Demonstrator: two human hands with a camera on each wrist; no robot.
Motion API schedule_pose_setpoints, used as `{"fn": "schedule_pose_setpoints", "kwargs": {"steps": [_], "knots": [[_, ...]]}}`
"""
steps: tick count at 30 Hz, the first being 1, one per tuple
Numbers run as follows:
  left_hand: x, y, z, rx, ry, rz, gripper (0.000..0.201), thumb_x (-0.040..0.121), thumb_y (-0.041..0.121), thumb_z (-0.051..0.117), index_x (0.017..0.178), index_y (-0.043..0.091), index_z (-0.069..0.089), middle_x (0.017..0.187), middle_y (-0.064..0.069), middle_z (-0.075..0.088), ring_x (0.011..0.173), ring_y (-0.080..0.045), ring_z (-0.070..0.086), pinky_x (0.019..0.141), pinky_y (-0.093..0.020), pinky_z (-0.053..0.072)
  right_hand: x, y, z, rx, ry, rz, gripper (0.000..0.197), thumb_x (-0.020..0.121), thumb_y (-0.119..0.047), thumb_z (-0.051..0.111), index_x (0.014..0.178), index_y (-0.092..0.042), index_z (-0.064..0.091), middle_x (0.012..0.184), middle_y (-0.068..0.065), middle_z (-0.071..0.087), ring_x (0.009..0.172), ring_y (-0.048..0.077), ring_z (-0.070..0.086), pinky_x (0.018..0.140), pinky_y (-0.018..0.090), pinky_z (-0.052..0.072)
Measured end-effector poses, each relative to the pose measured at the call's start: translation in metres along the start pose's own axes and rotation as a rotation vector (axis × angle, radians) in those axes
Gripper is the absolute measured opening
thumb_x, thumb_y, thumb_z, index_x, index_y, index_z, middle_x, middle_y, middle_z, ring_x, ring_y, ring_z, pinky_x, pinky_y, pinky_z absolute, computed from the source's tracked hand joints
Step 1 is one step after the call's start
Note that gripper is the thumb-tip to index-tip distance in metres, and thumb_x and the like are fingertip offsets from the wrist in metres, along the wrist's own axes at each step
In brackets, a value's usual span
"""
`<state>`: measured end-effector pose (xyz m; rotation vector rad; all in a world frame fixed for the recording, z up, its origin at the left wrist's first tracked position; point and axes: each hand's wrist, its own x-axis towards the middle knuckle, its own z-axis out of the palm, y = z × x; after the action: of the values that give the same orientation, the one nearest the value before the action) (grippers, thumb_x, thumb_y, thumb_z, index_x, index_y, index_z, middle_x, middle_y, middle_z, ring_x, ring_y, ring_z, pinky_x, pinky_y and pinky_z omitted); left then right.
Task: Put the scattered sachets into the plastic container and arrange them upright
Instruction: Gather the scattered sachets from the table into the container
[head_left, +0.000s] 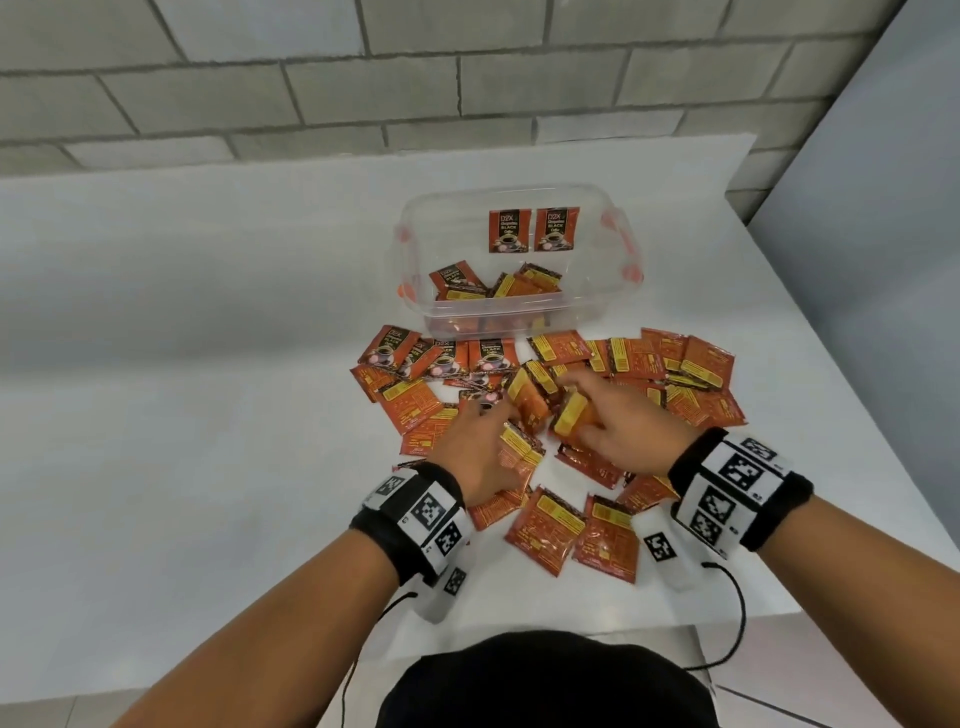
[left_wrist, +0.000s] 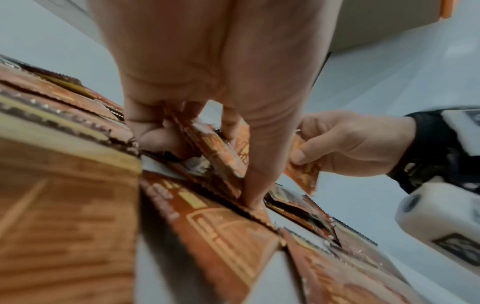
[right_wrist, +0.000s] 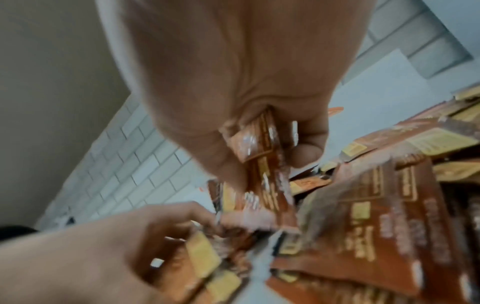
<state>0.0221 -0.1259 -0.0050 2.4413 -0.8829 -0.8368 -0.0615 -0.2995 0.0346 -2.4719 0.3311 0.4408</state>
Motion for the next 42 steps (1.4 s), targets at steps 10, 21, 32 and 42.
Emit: {"fn": "schedule_pose_setpoints", "kwargs": {"steps": [10, 21, 32, 42], "knots": [[0.006, 0.004, 0.004, 0.065, 0.024, -0.028, 0.075, 0.07, 0.025, 0.083, 0.132, 0.015, 0.041, 0.132, -0.01, 0.037, 0.114, -0.028, 0.048, 0.091, -0.035, 0.049, -0.009, -0.012, 0.026, -0.465, -0.467, -0.3, 0.062, 0.087, -0.034, 0.062, 0.141, -0.043, 0.033, 0.1, -0.002, 0.051, 0.089, 0.014, 0.048, 0.079, 0.033, 0.047], [-0.001, 0.001, -0.019, -0.131, 0.073, -0.057, 0.057, 0.074, 0.013, 0.078, 0.117, 0.018, 0.041, 0.084, -0.004, 0.057, 0.063, -0.013, 0.053, 0.049, -0.025, 0.038, -0.006, -0.005, 0.034, -0.531, -0.333, -0.318, 0.061, 0.081, -0.031, 0.065, 0.136, -0.02, 0.039, 0.125, 0.001, 0.039, 0.113, 0.016, 0.034, 0.086, 0.031, 0.041], [-0.044, -0.043, -0.033, -0.312, -0.044, -0.096, 0.058, 0.066, 0.017, 0.087, 0.11, 0.029, 0.05, 0.103, 0.008, 0.063, 0.086, -0.005, 0.063, 0.064, -0.014, 0.049, -0.003, -0.003, 0.001, -0.118, -0.371, -0.104, 0.029, 0.081, -0.02, 0.072, 0.101, -0.027, 0.053, 0.097, -0.002, 0.061, 0.083, 0.015, 0.056, 0.072, 0.035, 0.049], [-0.051, -0.049, -0.01, 0.091, -0.05, -0.062, 0.065, 0.067, 0.026, 0.086, 0.123, 0.022, 0.052, 0.128, -0.001, 0.045, 0.103, -0.012, 0.046, 0.088, -0.018, 0.038, -0.023, 0.014, 0.015, -0.474, -0.493, -0.137, 0.064, 0.08, -0.025, 0.072, 0.135, -0.027, 0.04, 0.128, -0.004, 0.049, 0.109, 0.015, 0.049, 0.09, 0.033, 0.048]]}}
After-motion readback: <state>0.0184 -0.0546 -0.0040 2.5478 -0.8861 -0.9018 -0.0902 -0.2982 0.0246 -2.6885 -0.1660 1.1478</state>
